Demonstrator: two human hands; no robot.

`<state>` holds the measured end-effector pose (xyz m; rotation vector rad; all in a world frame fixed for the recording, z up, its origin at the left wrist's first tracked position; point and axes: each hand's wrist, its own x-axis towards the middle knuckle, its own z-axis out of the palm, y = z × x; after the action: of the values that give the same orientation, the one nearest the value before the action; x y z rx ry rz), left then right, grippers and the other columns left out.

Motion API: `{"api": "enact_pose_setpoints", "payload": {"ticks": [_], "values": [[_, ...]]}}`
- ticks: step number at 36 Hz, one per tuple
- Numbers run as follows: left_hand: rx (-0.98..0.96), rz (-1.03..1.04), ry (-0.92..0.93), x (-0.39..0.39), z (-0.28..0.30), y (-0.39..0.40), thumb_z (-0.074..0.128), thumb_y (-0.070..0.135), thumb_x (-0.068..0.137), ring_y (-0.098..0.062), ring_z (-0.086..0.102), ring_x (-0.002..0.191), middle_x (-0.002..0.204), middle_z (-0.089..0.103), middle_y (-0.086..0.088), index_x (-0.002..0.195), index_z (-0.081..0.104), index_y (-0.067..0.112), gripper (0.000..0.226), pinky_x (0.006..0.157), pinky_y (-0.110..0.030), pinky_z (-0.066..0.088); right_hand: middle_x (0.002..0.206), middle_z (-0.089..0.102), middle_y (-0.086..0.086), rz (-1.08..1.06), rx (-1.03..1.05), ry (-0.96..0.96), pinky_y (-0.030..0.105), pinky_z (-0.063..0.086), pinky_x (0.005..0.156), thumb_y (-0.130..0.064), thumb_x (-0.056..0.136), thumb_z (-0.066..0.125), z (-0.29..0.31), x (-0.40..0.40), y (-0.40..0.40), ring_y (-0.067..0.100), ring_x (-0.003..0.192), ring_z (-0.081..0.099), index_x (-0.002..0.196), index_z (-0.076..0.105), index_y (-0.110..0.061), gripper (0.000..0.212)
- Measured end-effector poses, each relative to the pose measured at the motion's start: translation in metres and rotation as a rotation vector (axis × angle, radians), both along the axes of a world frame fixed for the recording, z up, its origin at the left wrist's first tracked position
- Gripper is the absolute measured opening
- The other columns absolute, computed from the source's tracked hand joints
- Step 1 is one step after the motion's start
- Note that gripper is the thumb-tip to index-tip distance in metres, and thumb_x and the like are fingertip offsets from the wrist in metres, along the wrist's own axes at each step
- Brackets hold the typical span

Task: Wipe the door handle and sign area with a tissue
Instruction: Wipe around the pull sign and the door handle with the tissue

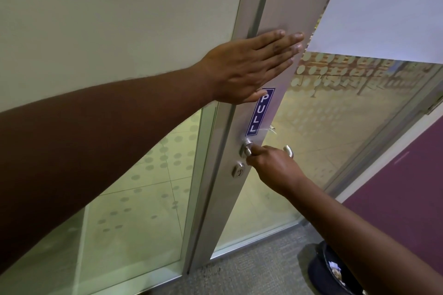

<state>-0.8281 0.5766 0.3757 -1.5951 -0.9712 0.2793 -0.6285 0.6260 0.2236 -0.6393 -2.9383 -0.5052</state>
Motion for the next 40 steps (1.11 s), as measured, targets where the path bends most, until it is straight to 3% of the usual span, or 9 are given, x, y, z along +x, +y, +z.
{"api": "enact_pose_setpoints", "payload": {"ticks": [5,9,16,20,22,25,29,34,40], "values": [[-0.018,0.018,-0.020,0.001,0.000,0.000,0.000,0.053,0.104,-0.039,0.004,0.158,0.168,0.005,-0.027,0.159,0.002,-0.006,0.080,0.128,-0.047,0.015,0.116,0.062,-0.003,0.022,-0.110,-0.035,0.052,0.055,0.088,-0.013,0.094,0.062,0.005,0.007,0.017,0.022,0.101,0.066,0.113,0.071,-0.022,0.022],[-0.019,0.021,-0.021,0.001,0.001,-0.001,0.001,0.053,0.104,-0.039,0.004,0.158,0.168,0.004,-0.027,0.159,0.002,-0.005,0.080,0.128,-0.047,0.014,0.104,0.066,0.001,0.031,-0.152,0.101,0.035,0.058,0.077,-0.014,0.091,0.065,0.011,-0.001,0.023,0.021,0.089,0.068,0.107,0.072,-0.018,0.018],[-0.035,0.034,-0.027,0.002,0.002,-0.003,0.000,0.052,0.104,-0.039,0.002,0.157,0.168,0.003,-0.027,0.159,0.001,-0.005,0.079,0.128,-0.047,0.014,0.114,0.064,0.003,0.016,-0.090,0.085,0.035,0.057,0.080,-0.011,0.092,0.065,-0.002,-0.017,0.011,0.026,0.102,0.064,0.116,0.068,-0.014,0.025],[-0.033,0.020,-0.023,0.005,0.004,-0.002,0.002,0.051,0.105,-0.039,0.004,0.158,0.168,0.005,-0.026,0.159,0.003,-0.005,0.078,0.128,-0.047,0.014,0.108,0.065,0.001,0.076,0.018,0.048,0.034,0.048,0.064,-0.005,0.085,0.069,-0.004,-0.003,0.012,0.023,0.097,0.064,0.109,0.072,-0.015,0.027],[-0.032,0.030,-0.019,0.005,0.003,-0.004,0.002,0.051,0.105,-0.039,0.005,0.157,0.168,0.005,-0.026,0.159,0.003,-0.005,0.078,0.128,-0.047,0.014,0.108,0.064,-0.002,0.059,-0.022,0.034,0.045,0.052,0.074,-0.009,0.089,0.067,-0.004,0.004,0.014,0.021,0.097,0.064,0.106,0.073,-0.020,0.022],[-0.029,0.034,-0.013,0.001,0.001,-0.003,0.001,0.051,0.105,-0.039,0.004,0.157,0.168,0.003,-0.027,0.159,0.002,-0.005,0.078,0.129,-0.046,0.014,0.096,0.069,-0.002,-0.015,-0.257,0.250,0.043,0.056,0.077,-0.010,0.090,0.067,-0.001,0.017,0.017,0.019,0.081,0.067,0.100,0.078,-0.021,0.018],[-0.009,0.013,-0.013,0.001,0.001,-0.001,0.002,0.051,0.104,-0.040,0.005,0.157,0.168,0.005,-0.027,0.159,0.004,-0.005,0.078,0.128,-0.047,0.014,0.079,0.074,-0.008,-0.294,-0.748,1.039,0.018,0.053,0.064,-0.028,0.087,0.073,-0.010,0.048,0.024,0.005,0.071,0.067,0.096,0.079,-0.028,0.011],[-0.005,0.018,0.002,0.003,0.002,-0.002,0.002,0.051,0.104,-0.040,0.007,0.157,0.168,0.008,-0.027,0.159,0.007,-0.005,0.079,0.129,-0.047,0.014,0.104,0.073,0.016,-0.600,-1.494,1.707,0.027,0.060,0.072,-0.014,0.096,0.060,-0.051,0.067,0.022,0.020,0.087,0.070,0.097,0.073,-0.002,0.018],[-0.018,0.031,-0.016,0.003,0.003,-0.003,0.002,0.050,0.105,-0.040,0.005,0.157,0.168,0.006,-0.028,0.159,0.004,-0.006,0.078,0.129,-0.048,0.013,0.122,0.068,0.020,-0.614,-2.113,1.690,0.036,0.058,0.086,0.003,0.086,0.059,-0.099,0.049,-0.007,0.031,0.116,0.061,0.108,0.065,0.010,0.024]]}}
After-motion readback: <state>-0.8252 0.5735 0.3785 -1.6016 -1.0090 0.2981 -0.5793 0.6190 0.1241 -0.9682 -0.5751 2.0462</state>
